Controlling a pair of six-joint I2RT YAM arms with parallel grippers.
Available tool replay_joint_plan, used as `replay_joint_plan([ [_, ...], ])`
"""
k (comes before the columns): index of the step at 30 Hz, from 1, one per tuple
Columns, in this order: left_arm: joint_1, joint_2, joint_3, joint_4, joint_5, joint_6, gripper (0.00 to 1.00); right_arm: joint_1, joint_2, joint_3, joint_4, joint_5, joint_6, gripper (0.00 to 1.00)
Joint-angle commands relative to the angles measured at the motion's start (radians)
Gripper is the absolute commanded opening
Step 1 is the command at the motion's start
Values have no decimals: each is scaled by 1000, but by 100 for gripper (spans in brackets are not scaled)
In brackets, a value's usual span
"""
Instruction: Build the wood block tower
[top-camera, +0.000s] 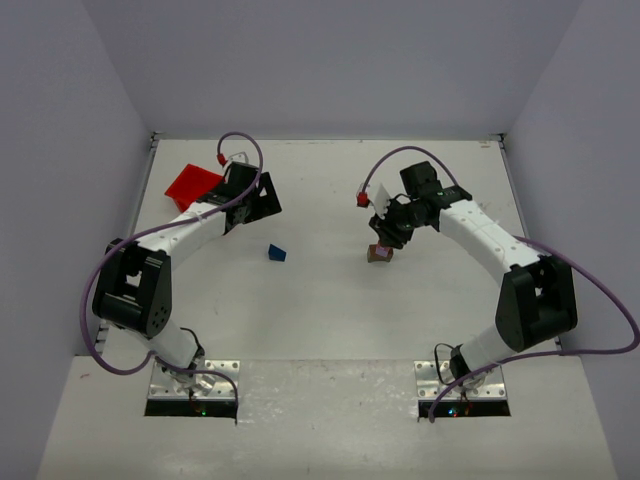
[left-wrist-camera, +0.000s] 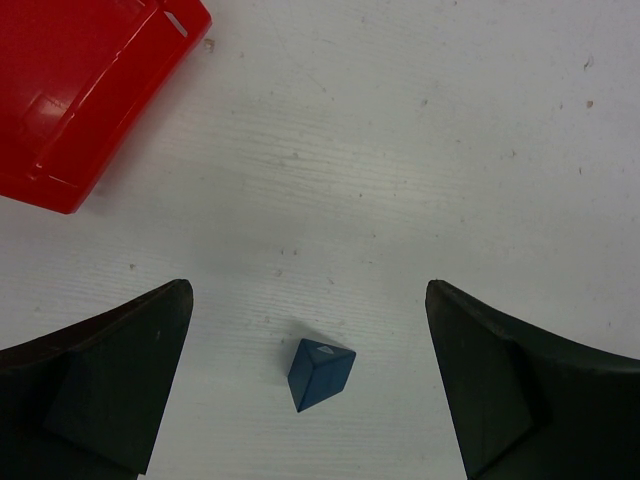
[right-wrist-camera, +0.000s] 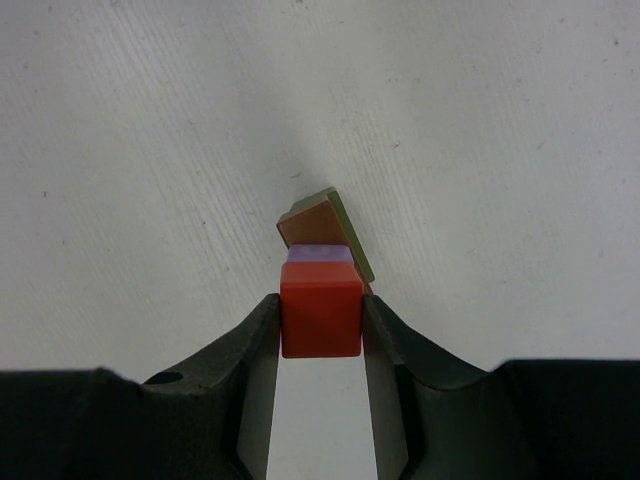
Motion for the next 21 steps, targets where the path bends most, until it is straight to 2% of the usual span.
replay_joint_plan([
  [1, -9, 8, 42, 22, -6, 11, 100, 5, 3, 19, 5, -23, 3, 38],
  [15, -9, 13, 43, 20, -8, 11, 100, 7, 5, 21, -1, -10, 4, 43],
  [19, -9, 15, 43, 20, -9, 11, 100, 6, 0, 20, 4, -9, -2, 55],
  [20, -9, 15, 43, 20, -8, 11, 100, 7, -1, 20, 7, -7, -3, 66],
  [21, -9, 15, 43, 20, -6, 11, 100, 7, -3, 20, 11, -2, -4, 92],
])
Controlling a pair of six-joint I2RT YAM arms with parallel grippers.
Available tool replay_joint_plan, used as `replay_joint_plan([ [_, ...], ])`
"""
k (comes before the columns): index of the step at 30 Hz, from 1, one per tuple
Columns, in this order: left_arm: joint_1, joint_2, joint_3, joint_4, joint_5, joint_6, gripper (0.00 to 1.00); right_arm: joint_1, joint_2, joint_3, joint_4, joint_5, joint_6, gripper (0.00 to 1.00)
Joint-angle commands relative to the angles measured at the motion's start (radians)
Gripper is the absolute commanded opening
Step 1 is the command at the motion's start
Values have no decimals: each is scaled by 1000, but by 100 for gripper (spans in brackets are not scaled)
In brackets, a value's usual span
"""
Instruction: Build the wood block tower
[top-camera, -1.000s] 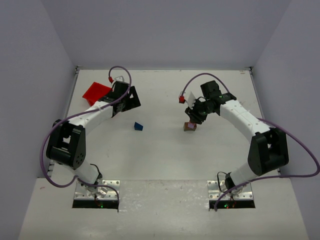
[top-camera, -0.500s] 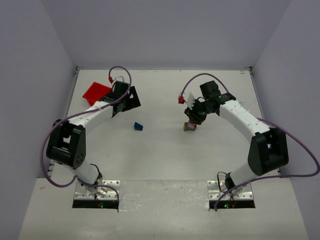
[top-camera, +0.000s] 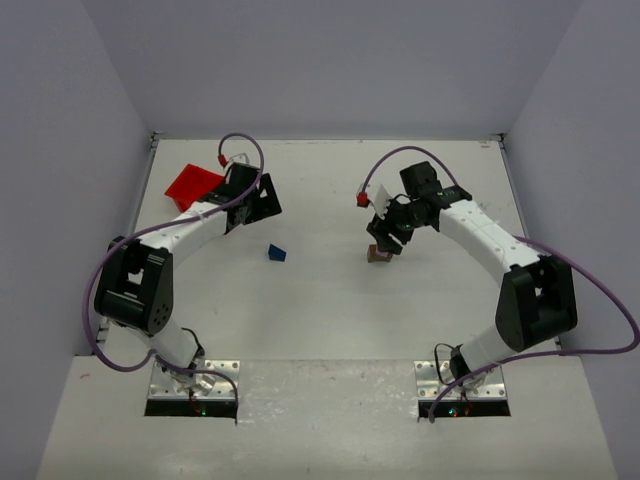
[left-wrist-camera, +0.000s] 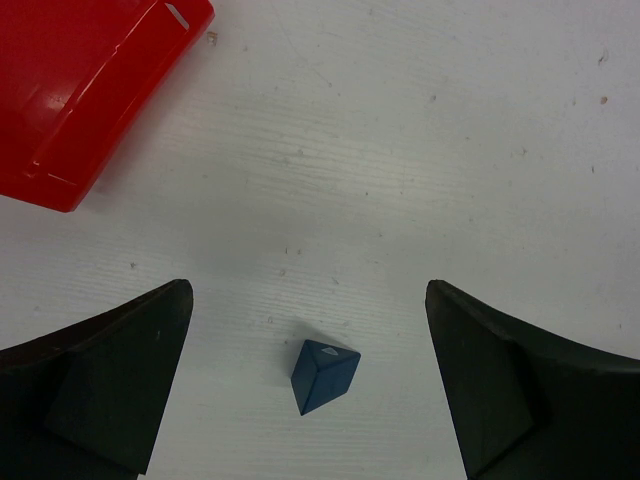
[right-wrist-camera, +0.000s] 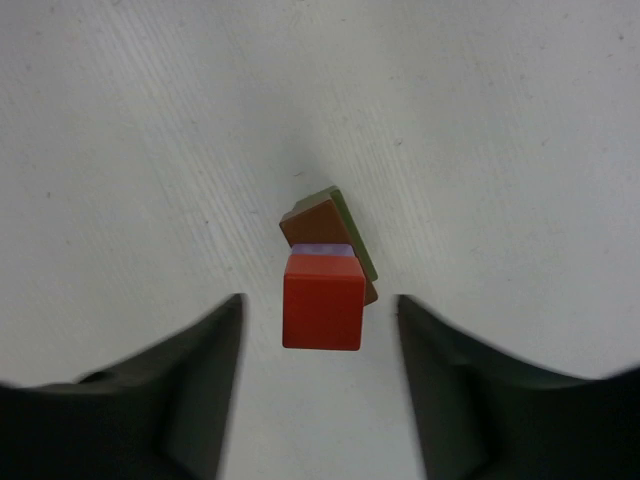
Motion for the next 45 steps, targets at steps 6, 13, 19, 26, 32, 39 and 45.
replay_joint_plan([
  [6, -9, -6, 41, 23, -1, 11, 100, 8, -18, 18, 47, 11, 7, 99],
  [13, -9, -36, 43, 34, 7, -6, 100, 8, -24, 75, 85, 31, 21, 99],
  [19, -9, -127, 8, 98, 5, -41, 100, 7, -66, 161, 152, 1, 125, 99],
  [26, -11, -166, 6, 131, 11, -29, 100, 7, -195, 125, 382, 97, 497, 99],
  [32, -14, -161, 9, 150, 1, -17, 100, 8, -369, -81, 433, 176, 817, 99],
  [39, -14, -177, -35, 200, 61, 18, 100, 9, -647, -413, 399, 158, 991, 99],
  [45, -16, -183, -77, 240, 105, 30, 100, 12, -730, -541, 327, 281, 1029, 99],
])
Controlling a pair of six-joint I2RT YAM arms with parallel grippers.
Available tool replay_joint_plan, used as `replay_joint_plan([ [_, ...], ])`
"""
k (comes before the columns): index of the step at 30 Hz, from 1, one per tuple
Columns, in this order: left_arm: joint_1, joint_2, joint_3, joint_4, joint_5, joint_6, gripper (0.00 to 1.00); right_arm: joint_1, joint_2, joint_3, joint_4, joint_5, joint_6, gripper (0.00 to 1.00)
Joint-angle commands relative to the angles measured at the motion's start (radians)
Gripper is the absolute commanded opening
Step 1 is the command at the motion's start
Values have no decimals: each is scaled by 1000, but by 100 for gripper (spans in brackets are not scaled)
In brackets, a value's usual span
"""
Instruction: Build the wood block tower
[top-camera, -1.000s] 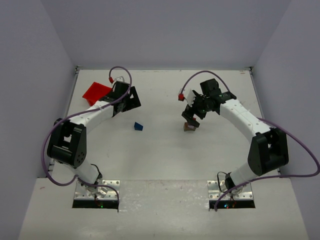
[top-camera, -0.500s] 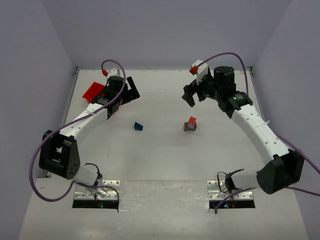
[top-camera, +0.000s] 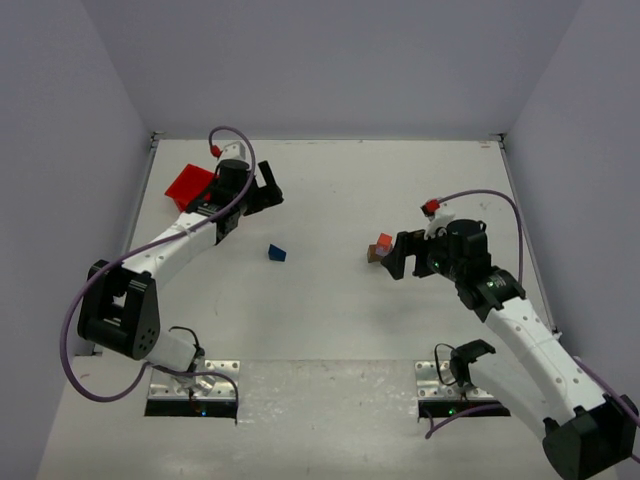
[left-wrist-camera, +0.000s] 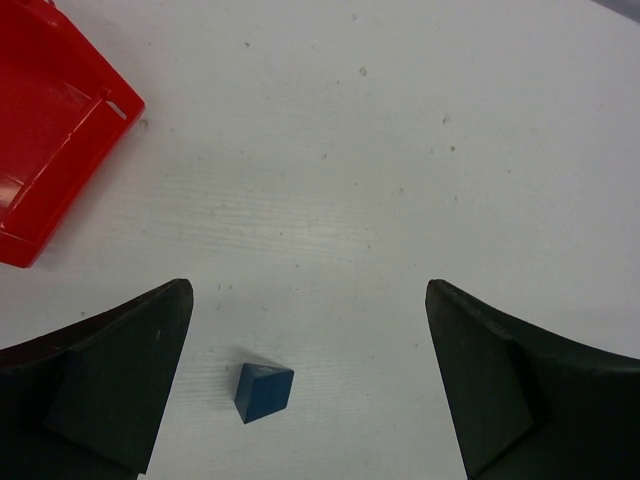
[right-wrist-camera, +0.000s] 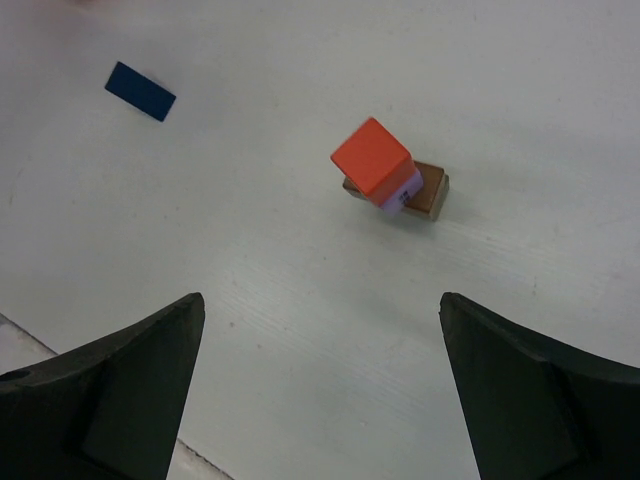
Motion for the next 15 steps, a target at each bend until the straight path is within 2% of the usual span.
replay_joint_plan([
  [1, -11, -34, -19, 74, 41, 26, 100, 4, -3, -38, -6, 113, 70, 99],
  [5, -11, -38, -31, 81, 26, 28, 100, 4, 53, -73, -5, 188, 63, 99],
  [8, -11, -37, -34, 83, 26, 30, 100, 4, 132, -82, 62, 250, 57, 99],
  [15, -11, -41, -43, 98, 20, 34, 100, 4, 228, -138, 219, 197, 12, 99],
])
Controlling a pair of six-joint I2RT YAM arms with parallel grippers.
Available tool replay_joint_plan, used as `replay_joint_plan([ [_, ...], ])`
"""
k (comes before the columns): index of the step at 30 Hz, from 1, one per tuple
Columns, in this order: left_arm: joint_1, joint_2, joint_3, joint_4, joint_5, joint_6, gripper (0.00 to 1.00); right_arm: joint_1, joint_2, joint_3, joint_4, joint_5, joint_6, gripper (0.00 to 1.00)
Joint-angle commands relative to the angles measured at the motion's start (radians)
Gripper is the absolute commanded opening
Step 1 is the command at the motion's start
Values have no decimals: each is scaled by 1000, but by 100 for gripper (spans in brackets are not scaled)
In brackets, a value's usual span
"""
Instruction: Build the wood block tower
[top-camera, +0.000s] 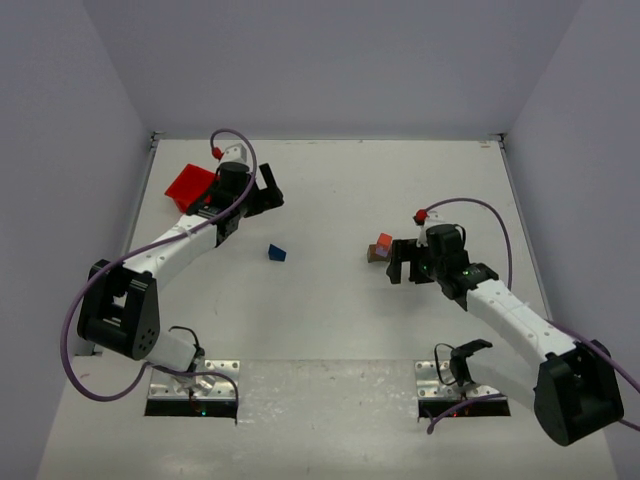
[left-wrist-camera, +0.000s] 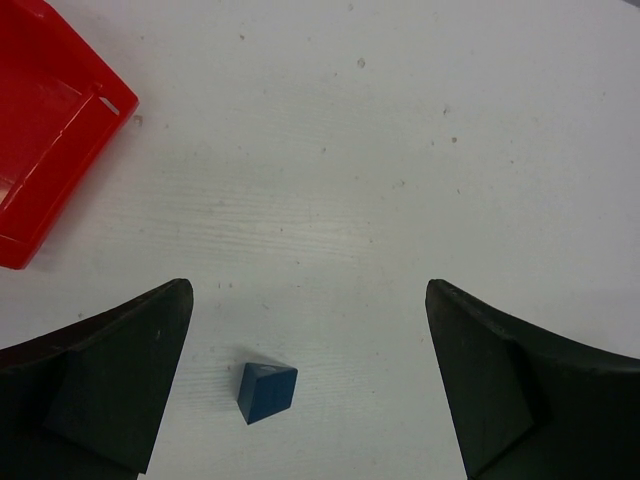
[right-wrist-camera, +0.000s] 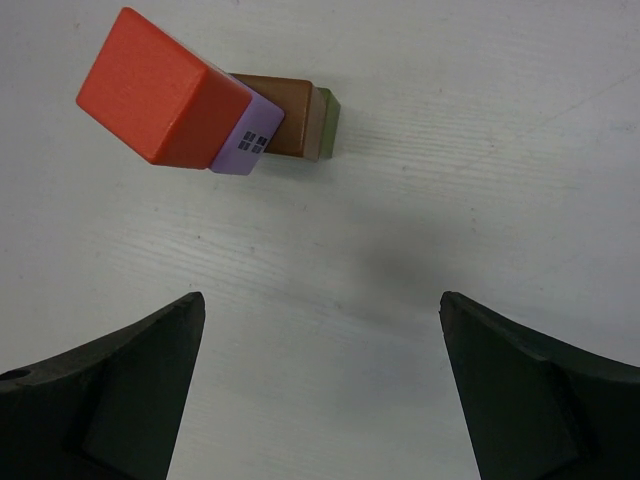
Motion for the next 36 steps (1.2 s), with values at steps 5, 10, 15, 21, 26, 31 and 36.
replay_joint_plan([
  [5, -9, -38, -16, 82, 6, 20, 100, 4, 51, -85, 275, -1, -76, 99],
  [10, -9, -42, -19, 79, -7, 21, 100, 4, 93, -118, 416, 51, -92, 99],
  [15, -9, -43, -21, 81, -11, 22, 100, 4, 94, -157, 525, 34, -113, 99],
  [21, -9, -48, -24, 84, -13, 23, 100, 4, 113, -158, 543, 30, -123, 99],
  [26, -9, -54, -29, 85, -16, 23, 100, 3, 128, -151, 545, 55, -121, 99],
  [31, -9, -56, -30, 88, -15, 23, 100, 3, 139, -144, 549, 75, -122, 99],
  [36, -9, -58, -31, 90, -15, 23, 100, 4, 152, -134, 549, 97, -117, 99],
])
